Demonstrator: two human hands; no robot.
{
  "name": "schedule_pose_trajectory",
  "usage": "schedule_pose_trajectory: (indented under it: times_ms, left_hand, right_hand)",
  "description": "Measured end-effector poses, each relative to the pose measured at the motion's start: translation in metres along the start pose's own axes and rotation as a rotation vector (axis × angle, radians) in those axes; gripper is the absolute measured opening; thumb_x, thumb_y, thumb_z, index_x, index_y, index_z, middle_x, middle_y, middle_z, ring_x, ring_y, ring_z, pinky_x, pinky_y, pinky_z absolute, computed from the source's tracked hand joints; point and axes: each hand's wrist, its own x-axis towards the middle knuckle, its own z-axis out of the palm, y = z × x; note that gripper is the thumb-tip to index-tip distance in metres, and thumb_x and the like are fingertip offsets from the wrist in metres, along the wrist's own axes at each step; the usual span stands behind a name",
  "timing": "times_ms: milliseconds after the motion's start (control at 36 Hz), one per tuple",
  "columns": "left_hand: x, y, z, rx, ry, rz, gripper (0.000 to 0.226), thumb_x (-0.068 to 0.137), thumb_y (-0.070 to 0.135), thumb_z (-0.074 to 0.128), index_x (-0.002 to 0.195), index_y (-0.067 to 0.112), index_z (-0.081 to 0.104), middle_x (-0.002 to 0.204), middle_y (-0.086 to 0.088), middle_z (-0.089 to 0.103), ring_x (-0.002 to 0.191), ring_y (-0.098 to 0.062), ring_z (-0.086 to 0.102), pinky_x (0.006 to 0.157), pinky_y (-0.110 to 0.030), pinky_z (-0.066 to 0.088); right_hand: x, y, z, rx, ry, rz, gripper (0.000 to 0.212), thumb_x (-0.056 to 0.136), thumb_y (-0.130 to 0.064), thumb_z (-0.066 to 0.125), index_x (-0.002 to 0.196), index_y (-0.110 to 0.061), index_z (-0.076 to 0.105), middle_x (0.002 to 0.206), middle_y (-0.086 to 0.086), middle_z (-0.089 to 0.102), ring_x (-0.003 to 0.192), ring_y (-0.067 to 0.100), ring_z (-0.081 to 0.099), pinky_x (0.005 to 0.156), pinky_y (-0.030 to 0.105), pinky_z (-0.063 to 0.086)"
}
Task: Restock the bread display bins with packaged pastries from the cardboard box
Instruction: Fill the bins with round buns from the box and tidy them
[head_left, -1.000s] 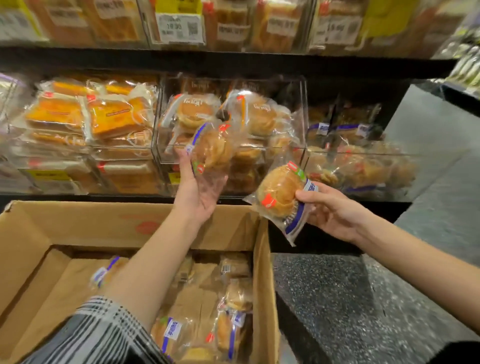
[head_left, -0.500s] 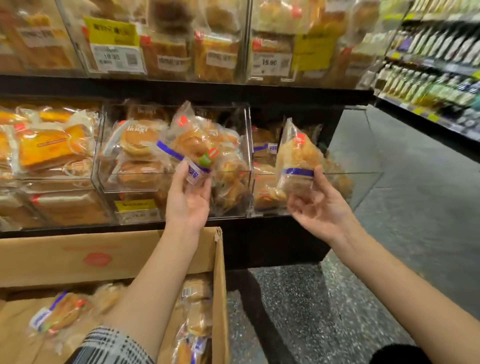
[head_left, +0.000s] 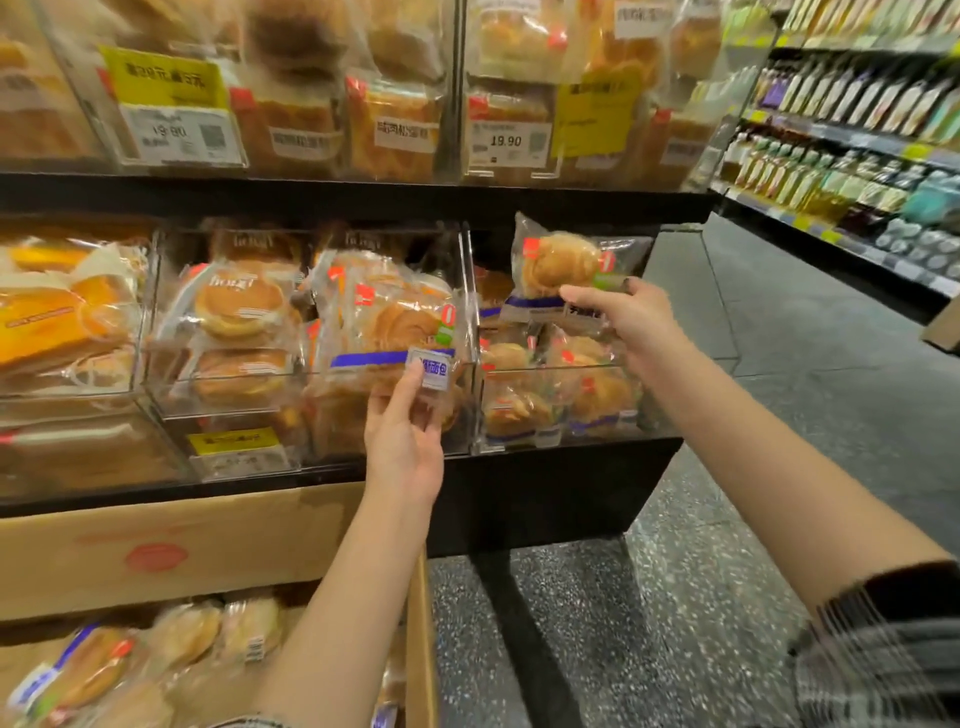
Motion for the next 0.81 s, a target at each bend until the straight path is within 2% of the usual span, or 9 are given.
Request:
schedule_pose_trajectory:
  times_ms: [83,250,333,389,500,583,667,750,806]
  left_hand:
    - [0.001,-0.001,-0.001,0.02,0.012,0.014,0.039,0.084,0.009,0.064,0.121,0.018,0.054,0.121,-0.006,0.065,0.101,-0.015,0.065,0.075,-0.025,0.052]
    - [0.001,0.0,-0.001,0.031,-0.011,0.013,0.052,0.065,0.014,0.07,0.114,0.022,0.054,0.118,-0.004,0.066,0.102,-0.015,0.065,0.075,-0.026,0.052]
    - [0.002,0.0,-0.002,0.049,-0.011,0.009,0.051,0.065,0.015,0.07,0.112,0.024,0.055,0.12,-0.003,0.065,0.106,-0.016,0.063,0.079,-0.029,0.051]
    - [0.003,-0.001,-0.003,0.077,-0.016,0.013,0.05,0.064,0.014,0.071,0.11,0.025,0.056,0.121,-0.003,0.065,0.109,-0.018,0.062,0.085,-0.031,0.05]
    - [0.004,-0.001,-0.001,0.111,-0.004,0.012,0.049,0.063,0.014,0.072,0.108,0.025,0.056,0.121,-0.003,0.064,0.111,-0.019,0.062,0.091,-0.034,0.049]
    - [0.006,0.001,-0.002,0.154,0.01,0.011,0.043,0.072,0.009,0.072,0.11,0.023,0.057,0.118,-0.003,0.066,0.108,-0.018,0.063,0.088,-0.033,0.051]
    - [0.006,0.004,-0.003,0.204,0.016,0.01,0.038,0.08,0.002,0.068,0.111,0.02,0.056,0.11,-0.004,0.068,0.1,-0.017,0.066,0.075,-0.029,0.051]
    - [0.004,0.008,-0.001,0.292,0.014,0.04,0.044,0.073,0.001,0.072,0.112,0.016,0.057,0.107,-0.005,0.069,0.1,-0.018,0.066,0.084,-0.033,0.053]
    - [0.001,0.008,0.002,0.36,-0.03,0.067,0.053,0.064,0.008,0.077,0.114,0.013,0.059,0.109,-0.007,0.07,0.102,-0.02,0.067,0.09,-0.035,0.052]
  right_hand:
    - [0.015,0.009,0.014,-0.205,0.031,-0.018,0.047,0.073,-0.027,0.082,0.112,-0.018,0.057,0.102,-0.005,0.062,0.107,0.018,0.06,0.092,0.036,0.049]
    - [0.044,0.026,0.042,-0.329,-0.089,0.078,0.07,0.081,-0.025,0.076,0.138,-0.008,0.039,0.135,0.009,0.051,0.127,0.027,0.048,0.099,0.038,0.041]
    - [0.053,0.03,0.048,-0.452,-0.117,0.083,0.071,0.089,-0.026,0.067,0.145,-0.009,0.028,0.144,0.011,0.042,0.132,0.03,0.042,0.104,0.04,0.038]
    - [0.06,0.035,0.049,-0.543,-0.119,0.078,0.068,0.09,-0.028,0.066,0.145,-0.009,0.03,0.144,0.012,0.042,0.131,0.03,0.043,0.099,0.039,0.041]
    - [0.066,0.044,0.054,-0.804,-0.033,-0.007,0.059,0.088,-0.04,0.065,0.133,-0.01,0.041,0.126,0.009,0.056,0.108,0.025,0.056,0.078,0.033,0.044]
    - [0.061,0.04,0.056,-1.085,0.175,-0.176,0.063,0.083,-0.047,0.069,0.13,-0.012,0.044,0.124,0.009,0.058,0.118,0.03,0.052,0.097,0.042,0.039]
    - [0.046,0.033,0.057,-0.906,0.252,-0.429,0.048,0.086,-0.029,0.07,0.128,-0.018,0.05,0.116,0.003,0.059,0.113,0.022,0.053,0.097,0.038,0.041]
    - [0.012,0.025,0.062,-0.466,0.067,-0.471,0.019,0.094,-0.021,0.059,0.113,-0.019,0.058,0.099,-0.007,0.058,0.095,0.009,0.055,0.082,0.025,0.048]
    - [-0.013,0.02,0.065,-0.235,-0.135,-0.368,0.016,0.098,-0.028,0.051,0.106,-0.016,0.058,0.095,-0.003,0.06,0.084,0.008,0.057,0.071,0.02,0.048]
